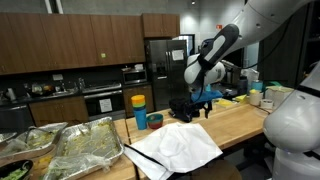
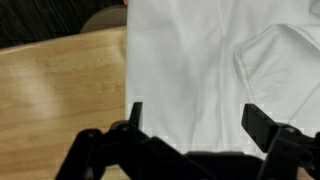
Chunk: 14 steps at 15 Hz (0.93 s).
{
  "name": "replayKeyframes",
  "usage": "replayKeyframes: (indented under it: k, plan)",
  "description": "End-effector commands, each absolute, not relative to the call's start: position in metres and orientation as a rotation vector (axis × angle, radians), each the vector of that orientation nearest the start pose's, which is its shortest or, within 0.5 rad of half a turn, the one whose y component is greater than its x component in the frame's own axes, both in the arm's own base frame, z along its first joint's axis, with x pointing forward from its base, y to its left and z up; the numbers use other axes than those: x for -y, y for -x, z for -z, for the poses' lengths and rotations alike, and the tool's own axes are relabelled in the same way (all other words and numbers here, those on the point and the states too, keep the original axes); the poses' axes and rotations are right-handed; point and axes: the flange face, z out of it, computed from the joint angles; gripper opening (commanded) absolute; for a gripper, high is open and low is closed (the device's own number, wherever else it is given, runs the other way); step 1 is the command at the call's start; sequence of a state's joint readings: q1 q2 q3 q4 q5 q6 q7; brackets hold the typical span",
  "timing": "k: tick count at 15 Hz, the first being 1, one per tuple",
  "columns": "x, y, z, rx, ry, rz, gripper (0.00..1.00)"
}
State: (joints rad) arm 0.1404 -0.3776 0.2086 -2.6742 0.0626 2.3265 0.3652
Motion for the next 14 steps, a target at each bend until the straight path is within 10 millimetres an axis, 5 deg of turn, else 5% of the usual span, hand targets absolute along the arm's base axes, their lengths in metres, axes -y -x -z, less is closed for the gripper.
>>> replayKeyframes:
  k: [1, 7, 14]
  plan:
    - [-0.103, -0.367, -0.346, -0.216, 3.14, 0.066, 1.0]
    - [-0.065, -0.37, -0.318, -0.354, 2.99, 0.066, 1.0]
    - [-0.045, -0.38, -0.303, -0.421, 2.906, 0.052, 1.0]
